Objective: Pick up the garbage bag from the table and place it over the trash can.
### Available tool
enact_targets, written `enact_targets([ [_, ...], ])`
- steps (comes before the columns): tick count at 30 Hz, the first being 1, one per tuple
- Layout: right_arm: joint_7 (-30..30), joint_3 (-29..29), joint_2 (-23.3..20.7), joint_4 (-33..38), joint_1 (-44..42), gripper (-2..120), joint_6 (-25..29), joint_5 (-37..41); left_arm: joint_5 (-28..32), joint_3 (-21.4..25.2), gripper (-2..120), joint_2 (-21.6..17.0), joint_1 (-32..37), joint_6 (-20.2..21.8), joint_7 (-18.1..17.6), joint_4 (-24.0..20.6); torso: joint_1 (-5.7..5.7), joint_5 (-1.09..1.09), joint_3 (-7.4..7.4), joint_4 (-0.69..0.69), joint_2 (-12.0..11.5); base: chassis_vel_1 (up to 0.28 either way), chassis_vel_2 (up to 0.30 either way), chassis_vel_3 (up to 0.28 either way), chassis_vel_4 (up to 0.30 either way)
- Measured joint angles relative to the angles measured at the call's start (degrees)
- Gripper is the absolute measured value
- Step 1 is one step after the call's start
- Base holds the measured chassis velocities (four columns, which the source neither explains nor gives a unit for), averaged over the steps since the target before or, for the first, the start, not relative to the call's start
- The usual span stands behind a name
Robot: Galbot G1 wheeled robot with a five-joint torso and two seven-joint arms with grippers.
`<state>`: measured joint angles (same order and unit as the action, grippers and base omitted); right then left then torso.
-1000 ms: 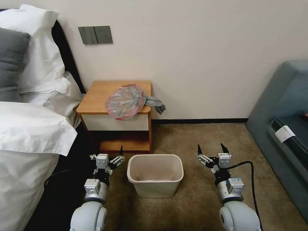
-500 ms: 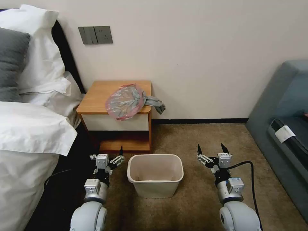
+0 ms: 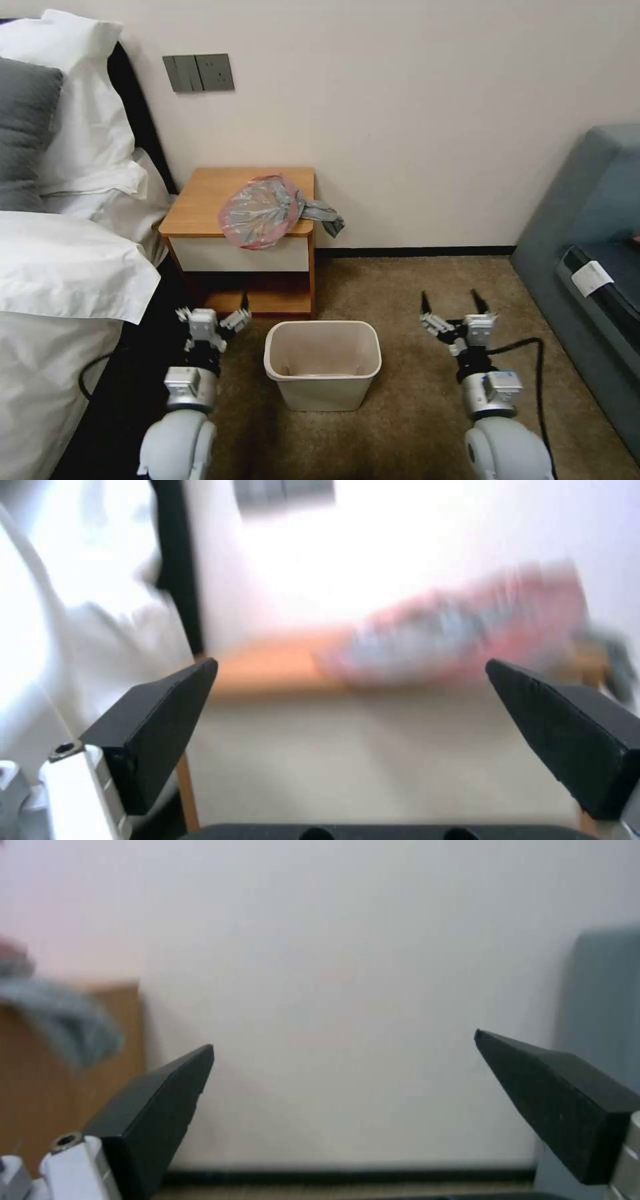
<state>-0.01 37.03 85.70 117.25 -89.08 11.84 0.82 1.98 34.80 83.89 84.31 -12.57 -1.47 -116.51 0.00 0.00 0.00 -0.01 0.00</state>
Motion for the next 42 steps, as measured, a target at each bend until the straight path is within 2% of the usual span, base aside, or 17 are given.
enact_targets([
  [1,0.0,0.0,0.0,0.0,0.0,100,0.0,0.0,0.0,0.0,100,0.0,0.0,0.0,0.0,0.0,0.00,0.00,0.00,0.00,0.0,0.000,0.000,0.000,0.000],
  [4,0.0,2.3,-0.1,1.1,-0.1,100,4.9,0.4,0.8,1.3,100,-0.8,-1.8,-5.1,-0.6,-0.8,0.00,0.00,0.00,0.00,0.0,0.000,0.000,0.000,0.000],
  [6,0.0,2.8,-0.1,1.4,-0.2,100,6.1,0.5,1.0,1.6,100,-1.0,-2.2,-6.2,-0.8,-1.0,0.00,0.00,0.00,0.00,0.0,0.000,0.000,0.000,0.000],
  [9,0.1,5.7,-0.3,2.8,-0.3,100,12.3,1.0,2.0,3.3,100,-2.0,-4.5,-12.7,-1.6,-2.0,0.00,0.00,0.00,0.00,0.0,0.000,0.000,0.000,0.000],
  [10,0.1,5.7,-0.3,2.8,-0.3,100,12.3,1.0,2.0,3.3,100,-2.0,-4.5,-12.7,-1.6,-2.0,0.00,0.00,0.00,0.00,0.0,0.000,0.000,0.000,0.000],
  [11,0.2,6.0,-0.3,3.0,-0.3,100,12.8,1.1,2.5,4.1,100,-2.6,-5.6,-15.8,-2.0,-2.5,0.00,-0.03,0.00,0.00,0.0,0.000,0.000,0.000,0.000],
  [12,0.0,6.0,-0.3,3.0,-0.3,100,13.3,1.1,2.8,4.7,100,-2.9,-6.4,-17.9,-2.3,-2.9,0.00,0.04,0.01,0.00,0.0,0.000,0.000,0.000,0.000],
  [13,-0.1,6.4,-0.3,3.2,-0.3,100,14.5,1.2,3.3,5.1,100,-3.1,-6.8,-19.5,-1.9,-3.0,0.00,0.04,0.00,0.00,0.0,0.000,0.000,0.000,0.000],
  [14,-0.3,7.2,-0.4,3.6,-0.3,100,16.4,1.4,4.1,5.2,100,-3.4,-6.6,-21.4,0.5,-2.2,0.00,0.01,0.00,0.01,0.0,0.000,0.000,0.000,0.000],
  [16,-0.5,7.8,-0.5,3.9,-0.4,100,17.9,1.5,4.5,5.3,100,-3.5,-6.4,-21.9,1.5,-1.8,0.00,-0.02,0.00,0.01,0.0,0.000,0.000,0.000,0.000],
  [18,-1.0,9.5,-0.6,4.8,-0.4,100,22.5,2.0,5.0,5.4,100,-3.7,-6.3,-22.5,2.5,-1.5,0.00,0.02,0.00,0.00,0.0,0.000,0.000,0.000,0.000],
  [19,-1.0,9.5,-0.6,4.8,-0.4,100,22.5,2.0,5.0,5.4,100,-3.7,-6.3,-22.5,2.5,-1.5,0.00,0.02,0.00,0.00,0.0,0.000,0.000,0.000,0.000],
  [21,-1.4,11.1,-0.9,5.6,-0.5,100,26.7,2.4,5.3,5.5,100,-3.7,-6.1,-22.5,2.7,-1.3,0.00,-0.01,0.00,0.01,0.0,0.000,0.000,0.000,0.000],
  [25,-2.0,12.7,-1.5,6.1,-0.6,100,30.9,3.0,5.3,5.4,100,-3.5,-5.7,-22.2,2.8,-1.3,0.00,0.00,0.00,0.00,0.0,0.000,0.000,0.000,0.000],
  [35,-2.0,11.6,-4.0,4.4,0.1,100,30.2,3.2,5.2,5.6,100,-3.0,-4.3,-22.1,2.7,-1.5,0.00,0.01,0.00,0.01,0.0,0.000,0.000,0.000,0.000],
  [41,-2.8,9.7,-9.3,2.5,1.9,100,27.3,5.4,5.1,5.7,100,-2.7,-3.6,-22.2,2.6,-1.7,0.00,0.01,0.00,0.00,0.0,0.000,0.000,0.000,0.000],
  [42,-3.2,8.9,-11.6,2.0,2.5,100,26.1,6.8,5.1,5.7,100,-2.7,-3.6,-22.2,2.6,-1.7,0.00,0.01,0.00,0.00,0.0,0.000,0.000,0.000,0.000],
])
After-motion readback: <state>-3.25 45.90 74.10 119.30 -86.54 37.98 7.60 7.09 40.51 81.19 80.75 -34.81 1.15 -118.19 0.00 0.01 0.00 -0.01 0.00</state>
